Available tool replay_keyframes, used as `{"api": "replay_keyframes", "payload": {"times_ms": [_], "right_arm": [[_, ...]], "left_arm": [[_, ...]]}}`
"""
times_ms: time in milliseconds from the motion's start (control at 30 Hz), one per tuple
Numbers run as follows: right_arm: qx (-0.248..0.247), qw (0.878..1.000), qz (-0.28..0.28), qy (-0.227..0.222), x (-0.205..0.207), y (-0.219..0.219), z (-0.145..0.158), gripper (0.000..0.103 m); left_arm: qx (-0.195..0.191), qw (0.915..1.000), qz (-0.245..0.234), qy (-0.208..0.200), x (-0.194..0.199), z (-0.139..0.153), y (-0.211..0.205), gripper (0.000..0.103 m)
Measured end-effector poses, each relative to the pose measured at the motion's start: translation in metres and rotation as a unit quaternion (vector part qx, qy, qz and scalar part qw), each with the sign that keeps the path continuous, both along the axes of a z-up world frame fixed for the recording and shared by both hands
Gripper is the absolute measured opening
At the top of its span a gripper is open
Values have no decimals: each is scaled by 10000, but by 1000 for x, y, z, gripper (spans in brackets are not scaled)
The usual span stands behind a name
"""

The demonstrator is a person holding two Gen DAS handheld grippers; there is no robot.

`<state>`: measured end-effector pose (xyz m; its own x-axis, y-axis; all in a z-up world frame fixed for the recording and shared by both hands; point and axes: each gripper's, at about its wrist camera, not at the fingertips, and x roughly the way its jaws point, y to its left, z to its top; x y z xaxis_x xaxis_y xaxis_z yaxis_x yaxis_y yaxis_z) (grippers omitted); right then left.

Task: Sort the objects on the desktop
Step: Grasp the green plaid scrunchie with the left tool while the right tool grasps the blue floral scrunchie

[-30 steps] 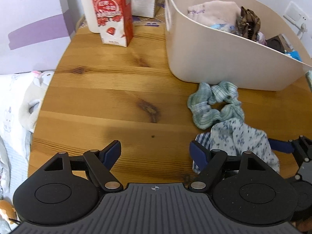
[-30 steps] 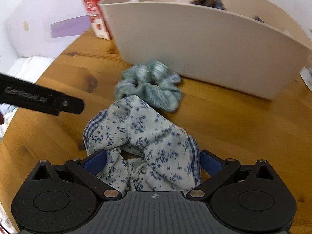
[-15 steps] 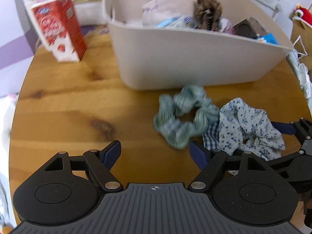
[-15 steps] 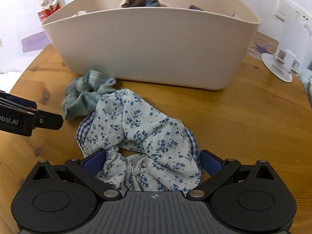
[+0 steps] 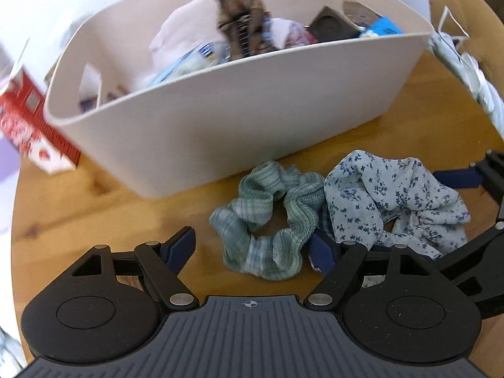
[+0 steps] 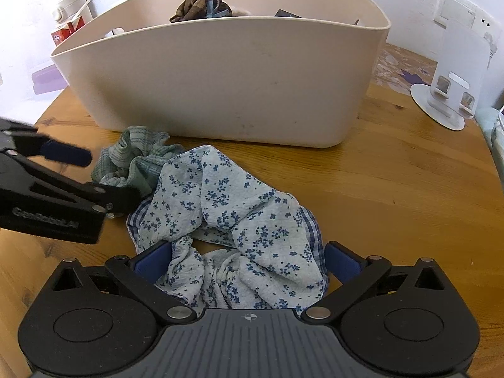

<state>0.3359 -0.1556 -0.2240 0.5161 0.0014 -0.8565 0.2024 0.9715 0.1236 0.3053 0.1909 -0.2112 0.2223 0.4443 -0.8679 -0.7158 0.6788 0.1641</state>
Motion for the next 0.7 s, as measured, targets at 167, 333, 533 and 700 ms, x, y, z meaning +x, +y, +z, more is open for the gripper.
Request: {"api": "replay_keyframes", "payload": {"times_ms": [167, 333, 533, 700], "right_arm": [[-11, 10000, -6, 8, -2, -4, 0, 103], [-50, 10000, -21, -49, 0, 0, 1, 97], [-100, 9997, 118, -172, 1, 14, 5, 67], [-41, 9999, 105, -74, -1, 13, 11, 41]], "left_arm": [[205, 9997, -148, 47, 11, -5, -2, 72], [202, 9993, -303, -78, 13, -4, -4, 50], [60, 9987, -477, -189, 11, -3, -5, 28], [40, 9988, -457, -140, 5, -1, -9, 22]]}}
